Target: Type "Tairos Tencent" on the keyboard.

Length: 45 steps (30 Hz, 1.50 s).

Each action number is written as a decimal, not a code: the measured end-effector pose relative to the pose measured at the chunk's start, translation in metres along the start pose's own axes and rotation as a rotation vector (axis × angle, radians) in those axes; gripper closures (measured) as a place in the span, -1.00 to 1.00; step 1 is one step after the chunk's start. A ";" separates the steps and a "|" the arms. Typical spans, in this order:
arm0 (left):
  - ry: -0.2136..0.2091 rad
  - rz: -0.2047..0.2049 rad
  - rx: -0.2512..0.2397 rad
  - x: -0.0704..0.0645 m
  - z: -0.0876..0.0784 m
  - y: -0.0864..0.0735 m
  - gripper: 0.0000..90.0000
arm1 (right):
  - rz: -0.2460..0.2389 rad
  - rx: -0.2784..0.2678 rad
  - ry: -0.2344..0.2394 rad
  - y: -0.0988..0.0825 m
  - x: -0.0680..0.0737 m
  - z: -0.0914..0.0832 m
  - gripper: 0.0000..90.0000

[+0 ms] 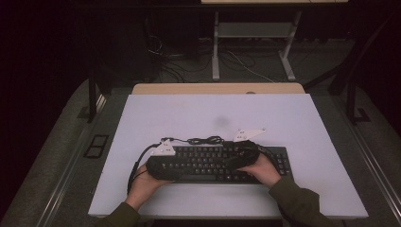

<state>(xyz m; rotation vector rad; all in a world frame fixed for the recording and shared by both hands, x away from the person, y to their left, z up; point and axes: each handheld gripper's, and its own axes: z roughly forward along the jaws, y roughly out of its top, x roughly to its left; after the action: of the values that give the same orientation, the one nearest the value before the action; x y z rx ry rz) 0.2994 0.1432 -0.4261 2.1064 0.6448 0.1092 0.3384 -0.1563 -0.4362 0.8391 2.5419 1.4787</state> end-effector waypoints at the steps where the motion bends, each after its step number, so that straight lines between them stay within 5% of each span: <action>1: 0.004 -0.002 -0.009 0.001 0.000 0.000 -0.01 | -0.001 -0.004 -0.002 0.000 0.000 0.000 -0.55; 9: 0.044 -0.018 -0.027 0.005 0.002 0.000 -0.35 | 0.005 0.002 0.009 -0.002 0.000 -0.005 -0.55; 24: 0.052 -0.035 -0.056 0.009 0.004 0.003 -0.46 | 0.015 0.009 0.037 -0.014 0.000 -0.035 -0.49; 36: 0.044 -0.033 -0.066 0.009 0.006 0.004 -0.48 | 0.030 0.028 0.037 -0.029 0.000 -0.063 0.39; 45: 0.044 -0.031 -0.064 0.009 0.007 0.003 -0.48 | 0.001 0.090 0.029 -0.039 0.006 -0.066 0.93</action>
<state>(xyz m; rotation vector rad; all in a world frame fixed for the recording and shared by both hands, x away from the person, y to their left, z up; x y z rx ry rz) 0.3106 0.1411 -0.4289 2.0366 0.6912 0.1573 0.2950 -0.2202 -0.4323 0.8365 2.6473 1.3959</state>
